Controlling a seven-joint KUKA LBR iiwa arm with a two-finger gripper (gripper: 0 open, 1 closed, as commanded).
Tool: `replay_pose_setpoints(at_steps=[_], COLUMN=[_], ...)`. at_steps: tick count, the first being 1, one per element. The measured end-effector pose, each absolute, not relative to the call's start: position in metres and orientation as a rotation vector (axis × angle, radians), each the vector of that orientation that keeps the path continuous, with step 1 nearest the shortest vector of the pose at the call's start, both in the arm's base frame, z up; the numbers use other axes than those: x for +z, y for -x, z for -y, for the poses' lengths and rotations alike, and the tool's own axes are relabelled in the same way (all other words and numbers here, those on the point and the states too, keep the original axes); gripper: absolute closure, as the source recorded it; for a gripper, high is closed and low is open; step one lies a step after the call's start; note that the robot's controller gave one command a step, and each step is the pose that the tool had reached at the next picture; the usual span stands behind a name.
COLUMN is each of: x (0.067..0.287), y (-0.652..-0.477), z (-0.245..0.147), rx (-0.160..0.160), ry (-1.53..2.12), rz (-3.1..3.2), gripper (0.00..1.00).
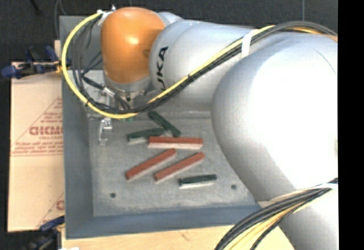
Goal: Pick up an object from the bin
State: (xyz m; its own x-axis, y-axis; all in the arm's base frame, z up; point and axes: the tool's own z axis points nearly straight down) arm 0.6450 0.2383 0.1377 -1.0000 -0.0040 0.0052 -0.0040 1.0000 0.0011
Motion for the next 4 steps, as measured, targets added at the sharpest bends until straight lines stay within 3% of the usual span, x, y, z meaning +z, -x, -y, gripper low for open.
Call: replay_pose_setpoints(at_steps=[2, 3, 4], x=[0.142, 0.108, 0.079], y=[-0.647, -0.64, -0.614], z=[-0.237, -0.2, -0.168], rx=[-0.005, 0.008, -0.016], ry=[0.0, -0.211, -0.039], rz=[3.146, 3.134, 3.151], gripper=[0.0, 0.0, 1.0])
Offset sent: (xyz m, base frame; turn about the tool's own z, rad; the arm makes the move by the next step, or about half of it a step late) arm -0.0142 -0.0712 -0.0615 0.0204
